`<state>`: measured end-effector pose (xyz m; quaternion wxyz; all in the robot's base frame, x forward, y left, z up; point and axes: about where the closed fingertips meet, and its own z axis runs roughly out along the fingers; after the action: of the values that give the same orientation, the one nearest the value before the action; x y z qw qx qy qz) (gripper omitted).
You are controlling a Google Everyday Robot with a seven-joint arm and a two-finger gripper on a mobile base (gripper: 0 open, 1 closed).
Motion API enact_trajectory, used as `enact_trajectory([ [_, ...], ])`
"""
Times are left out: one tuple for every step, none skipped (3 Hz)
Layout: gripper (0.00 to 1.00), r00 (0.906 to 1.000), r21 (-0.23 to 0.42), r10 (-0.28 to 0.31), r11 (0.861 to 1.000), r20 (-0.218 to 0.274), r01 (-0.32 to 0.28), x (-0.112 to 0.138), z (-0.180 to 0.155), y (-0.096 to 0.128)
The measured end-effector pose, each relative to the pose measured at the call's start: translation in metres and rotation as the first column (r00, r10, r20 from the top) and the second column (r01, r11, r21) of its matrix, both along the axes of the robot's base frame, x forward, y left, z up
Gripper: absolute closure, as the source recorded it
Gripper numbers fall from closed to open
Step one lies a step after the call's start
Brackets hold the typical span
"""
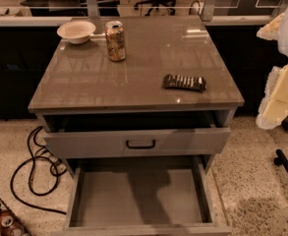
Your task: Place rxbar chocolate into middle drawer
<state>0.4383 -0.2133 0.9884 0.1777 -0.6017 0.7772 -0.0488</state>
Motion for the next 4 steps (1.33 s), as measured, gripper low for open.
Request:
enact_trajectory([
  [0.0, 1.0, 0.012, 0.003, 1.0, 0.007, -0.003, 0.003, -0.001, -0.001],
  [0.0, 0.9969, 0.128, 0.027, 0.991, 0.074, -0.036, 0.032, -0.006, -0.01],
  [0.0, 0.9844, 0.287, 0.046, 0.953, 0.17, -0.094, 0.076, -0.015, -0.02],
  [0.0, 0.9762, 0.426, 0.057, 0.893, 0.21, -0.143, 0.113, -0.027, -0.018],
])
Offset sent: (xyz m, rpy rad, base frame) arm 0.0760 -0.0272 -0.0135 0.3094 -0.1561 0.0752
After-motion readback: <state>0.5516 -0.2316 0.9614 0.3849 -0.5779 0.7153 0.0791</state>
